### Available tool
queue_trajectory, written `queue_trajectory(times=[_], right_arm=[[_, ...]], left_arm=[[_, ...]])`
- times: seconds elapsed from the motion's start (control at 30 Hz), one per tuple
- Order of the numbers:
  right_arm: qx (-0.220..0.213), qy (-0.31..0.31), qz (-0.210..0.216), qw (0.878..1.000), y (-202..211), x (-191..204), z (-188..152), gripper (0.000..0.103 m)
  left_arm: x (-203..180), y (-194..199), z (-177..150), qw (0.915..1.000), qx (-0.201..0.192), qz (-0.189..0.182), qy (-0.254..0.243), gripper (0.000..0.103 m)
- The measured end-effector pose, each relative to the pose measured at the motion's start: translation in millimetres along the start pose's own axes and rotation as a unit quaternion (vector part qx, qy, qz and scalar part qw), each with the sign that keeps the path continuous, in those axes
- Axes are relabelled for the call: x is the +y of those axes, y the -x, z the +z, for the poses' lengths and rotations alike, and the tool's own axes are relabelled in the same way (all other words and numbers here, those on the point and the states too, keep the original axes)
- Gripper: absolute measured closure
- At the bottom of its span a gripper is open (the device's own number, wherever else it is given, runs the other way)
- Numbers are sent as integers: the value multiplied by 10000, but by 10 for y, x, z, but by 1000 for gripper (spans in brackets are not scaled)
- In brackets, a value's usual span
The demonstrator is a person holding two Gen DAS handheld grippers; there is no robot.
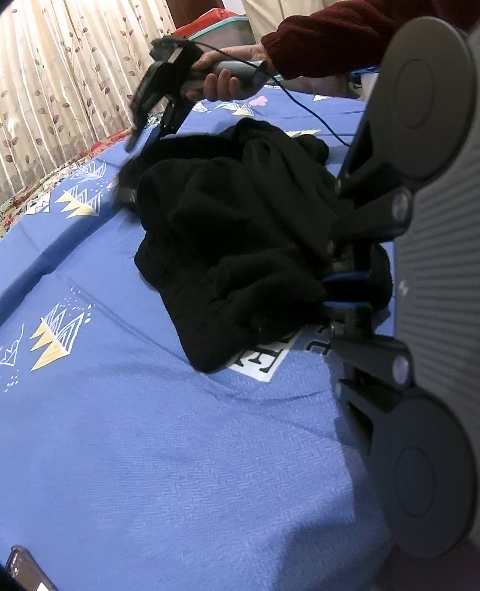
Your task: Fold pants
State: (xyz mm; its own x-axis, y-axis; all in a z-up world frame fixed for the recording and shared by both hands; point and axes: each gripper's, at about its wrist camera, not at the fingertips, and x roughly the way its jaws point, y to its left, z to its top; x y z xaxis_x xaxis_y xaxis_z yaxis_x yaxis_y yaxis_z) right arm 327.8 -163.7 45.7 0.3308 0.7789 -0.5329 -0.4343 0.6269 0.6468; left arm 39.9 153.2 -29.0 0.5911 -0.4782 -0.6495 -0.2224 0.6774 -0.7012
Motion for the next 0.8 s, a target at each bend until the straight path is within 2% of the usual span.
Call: queue_trajectory(times=[0.03,0.1,0.17,0.23,0.27,0.3,0.33,0.4,0.43,0.47,0.5,0.6,0.7,0.8], right_arm=[[-289,73,-264,9992,61,-17,4,42],[-850,122,-865,9925,185,-29,-7,42],[-1008,-115,-1620,9816,200,-237,-30,42],[-828,-88,-2412,9669,130,-431,-74,40],[-616,-33,-2784,9585,90,-558,-185,34],[-382,-4,-3011,9528,-13,-604,-280,30],[-78,-6,-3100,9507,-109,-693,-428,31],[207,219,-3302,9434,-178,-768,-619,57],[55,365,-3523,9351,-134,-738,-751,92],[-98,175,-3443,9387,-52,-775,-777,98],[-372,-224,-3197,9465,132,-836,-808,98],[-1536,-828,-2855,9423,822,-769,-915,98],[-2568,-1425,-2449,9240,1705,-635,-1050,98],[-3405,-1570,-2283,8985,2723,-561,-1261,98]], left_arm=[[1,4,-5,10000,-2,-6,-13,93],[11,12,-12,10000,-7,-19,-13,93],[23,28,-18,10000,-11,-33,14,93],[30,42,-20,10000,-7,-39,25,93],[28,54,-22,10000,-10,-35,22,93],[24,70,-23,10000,-18,-27,17,93],[15,87,-28,10000,-30,-18,7,93],[-8,139,-26,10000,-79,-5,-25,93],[-24,173,-18,9999,-122,10,-57,93],[-48,217,-2,9997,-186,40,-121,93],[-85,270,23,9994,-280,82,-205,93],[-238,495,224,9968,-701,97,-380,94],[-479,880,517,9895,-1316,-70,-600,95],[-730,1379,614,9765,-1960,-321,-832,95]])
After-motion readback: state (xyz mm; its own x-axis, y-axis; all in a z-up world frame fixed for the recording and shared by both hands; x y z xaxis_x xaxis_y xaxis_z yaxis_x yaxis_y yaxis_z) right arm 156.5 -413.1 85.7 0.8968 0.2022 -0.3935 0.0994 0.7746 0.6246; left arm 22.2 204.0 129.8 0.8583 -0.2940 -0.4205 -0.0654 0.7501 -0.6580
